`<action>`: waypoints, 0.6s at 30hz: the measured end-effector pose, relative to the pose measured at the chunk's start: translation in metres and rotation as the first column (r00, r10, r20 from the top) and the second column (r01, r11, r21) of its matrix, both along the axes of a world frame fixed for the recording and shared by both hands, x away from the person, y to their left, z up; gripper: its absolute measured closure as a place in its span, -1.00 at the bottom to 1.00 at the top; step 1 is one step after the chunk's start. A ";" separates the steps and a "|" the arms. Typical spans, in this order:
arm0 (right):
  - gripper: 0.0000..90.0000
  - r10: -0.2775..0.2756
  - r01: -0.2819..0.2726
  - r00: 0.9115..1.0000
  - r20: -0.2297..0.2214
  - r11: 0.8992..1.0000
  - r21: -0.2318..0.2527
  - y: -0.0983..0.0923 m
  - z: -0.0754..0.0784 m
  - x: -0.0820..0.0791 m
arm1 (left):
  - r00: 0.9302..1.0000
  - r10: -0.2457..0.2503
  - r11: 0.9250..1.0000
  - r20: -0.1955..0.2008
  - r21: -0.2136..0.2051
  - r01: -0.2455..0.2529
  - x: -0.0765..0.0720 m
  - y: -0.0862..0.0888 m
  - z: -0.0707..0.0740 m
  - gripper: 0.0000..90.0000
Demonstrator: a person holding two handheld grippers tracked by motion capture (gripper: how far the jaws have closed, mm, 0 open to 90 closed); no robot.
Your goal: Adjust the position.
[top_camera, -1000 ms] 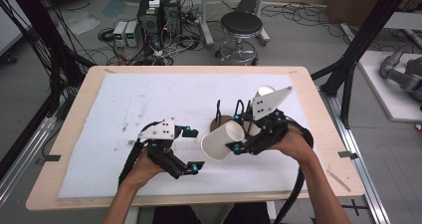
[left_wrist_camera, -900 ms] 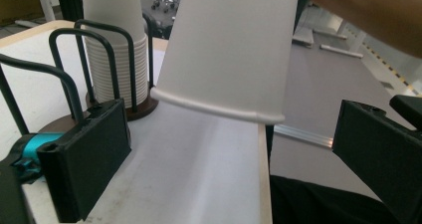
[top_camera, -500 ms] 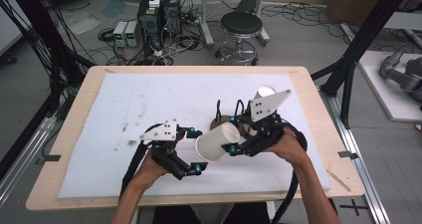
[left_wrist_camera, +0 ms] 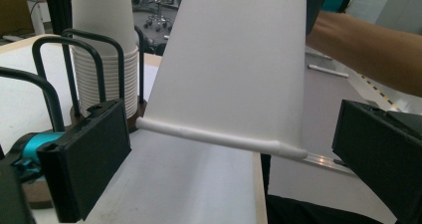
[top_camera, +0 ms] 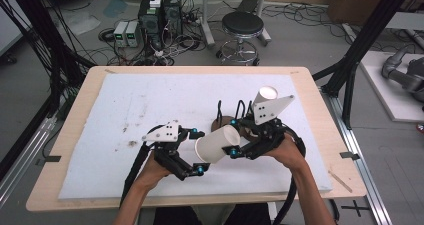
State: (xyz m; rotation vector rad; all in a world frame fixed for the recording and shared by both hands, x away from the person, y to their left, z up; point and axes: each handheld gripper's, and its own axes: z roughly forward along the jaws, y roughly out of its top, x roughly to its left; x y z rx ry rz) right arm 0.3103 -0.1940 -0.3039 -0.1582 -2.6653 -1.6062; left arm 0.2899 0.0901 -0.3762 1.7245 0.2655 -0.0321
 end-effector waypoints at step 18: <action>-0.23 -0.002 0.004 1.000 -0.026 0.997 0.076 -0.001 -0.012 -0.002 | 1.000 -0.010 1.000 0.001 0.007 0.010 0.002 -0.004 -0.003 -0.96</action>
